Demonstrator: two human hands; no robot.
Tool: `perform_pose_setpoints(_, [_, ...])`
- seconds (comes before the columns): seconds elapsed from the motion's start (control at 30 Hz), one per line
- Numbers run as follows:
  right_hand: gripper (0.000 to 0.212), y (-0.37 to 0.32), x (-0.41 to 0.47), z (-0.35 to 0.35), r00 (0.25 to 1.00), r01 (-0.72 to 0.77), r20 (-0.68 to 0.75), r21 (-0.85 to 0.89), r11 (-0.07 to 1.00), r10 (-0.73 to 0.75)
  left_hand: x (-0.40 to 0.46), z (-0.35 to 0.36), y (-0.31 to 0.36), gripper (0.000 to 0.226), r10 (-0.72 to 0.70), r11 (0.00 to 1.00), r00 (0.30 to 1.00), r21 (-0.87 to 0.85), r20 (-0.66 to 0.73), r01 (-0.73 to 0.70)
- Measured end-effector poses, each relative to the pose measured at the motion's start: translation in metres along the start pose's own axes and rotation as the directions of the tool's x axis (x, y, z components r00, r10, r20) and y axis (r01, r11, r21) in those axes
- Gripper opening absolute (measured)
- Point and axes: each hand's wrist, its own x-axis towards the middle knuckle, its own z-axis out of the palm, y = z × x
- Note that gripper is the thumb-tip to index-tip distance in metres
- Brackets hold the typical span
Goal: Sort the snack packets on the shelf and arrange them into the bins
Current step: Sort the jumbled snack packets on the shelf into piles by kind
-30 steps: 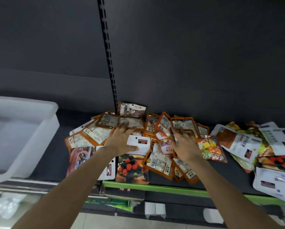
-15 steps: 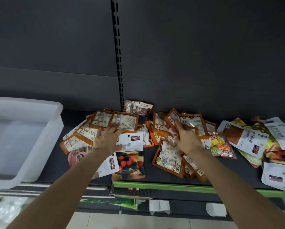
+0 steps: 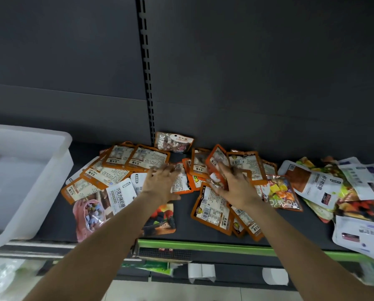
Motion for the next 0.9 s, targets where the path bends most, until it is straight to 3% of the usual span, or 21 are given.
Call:
perform_pose_setpoints(0.07, [0.083, -0.005, -0.003, 0.011, 0.998, -0.062, 0.018, -0.106, 0.992, 0.065, -0.008, 0.003, -0.013, 0.079, 0.067, 0.995, 0.997, -0.075, -0.050, -0.070])
perform_pose_setpoints(0.13, [0.081, -0.017, -0.006, 0.018, 0.993, -0.063, -0.105, -0.171, 0.983, 0.046, -0.017, 0.002, -0.028, 0.073, 0.091, 0.961, 0.988, -0.250, -0.128, -0.121])
perform_pose_setpoints(0.23, [0.072, -0.046, -0.002, 0.023, 0.926, 0.179, -0.290, -0.221, 0.959, -0.240, -0.031, -0.002, -0.061, 0.079, -0.007, 0.960, 0.989, -0.276, -0.150, -0.035])
perform_pose_setpoints(0.33, [0.072, -0.084, 0.005, 0.036, 0.905, 0.380, -0.129, -0.188, 0.906, -0.406, -0.049, 0.002, -0.093, 0.093, -0.095, 0.982, 0.994, -0.170, -0.046, 0.086])
perform_pose_setpoints(0.4, [0.076, -0.103, 0.012, 0.049, 0.929, 0.330, -0.093, -0.227, 0.916, -0.358, -0.062, 0.008, -0.104, 0.098, -0.116, 0.976, 0.993, -0.185, 0.004, 0.115])
perform_pose_setpoints(0.47, [0.078, -0.118, 0.027, 0.048, 0.920, 0.255, -0.233, -0.255, 0.933, -0.315, -0.068, 0.009, -0.111, 0.098, -0.114, 0.973, 0.993, -0.202, -0.003, 0.111])
perform_pose_setpoints(0.53, [0.076, -0.131, 0.045, 0.036, 0.916, 0.194, -0.317, -0.190, 0.962, -0.248, -0.066, 0.005, -0.118, 0.094, -0.108, 0.975, 0.994, -0.201, -0.030, 0.099])
perform_pose_setpoints(0.6, [0.076, -0.141, 0.064, 0.021, 0.946, 0.115, -0.291, -0.102, 0.988, -0.141, -0.059, 0.000, -0.123, 0.092, -0.096, 0.978, 0.993, -0.195, -0.068, 0.081])
perform_pose_setpoints(0.7, [0.047, -0.150, 0.079, 0.016, 0.913, 0.078, -0.388, -0.134, 0.988, -0.125, -0.047, -0.008, -0.125, 0.091, -0.040, 0.983, 0.996, -0.183, -0.078, 0.025])
perform_pose_setpoints(0.8, [0.021, -0.156, 0.076, 0.017, 0.939, 0.070, -0.315, -0.225, 0.972, -0.141, -0.039, -0.009, -0.129, 0.087, -0.032, 0.983, 0.999, -0.180, -0.036, 0.025])
perform_pose_setpoints(0.9, [0.034, -0.157, 0.056, 0.015, 0.972, 0.136, -0.147, -0.287, 0.948, -0.184, -0.038, -0.003, -0.133, 0.087, -0.056, 0.986, 0.998, -0.160, -0.012, 0.054])
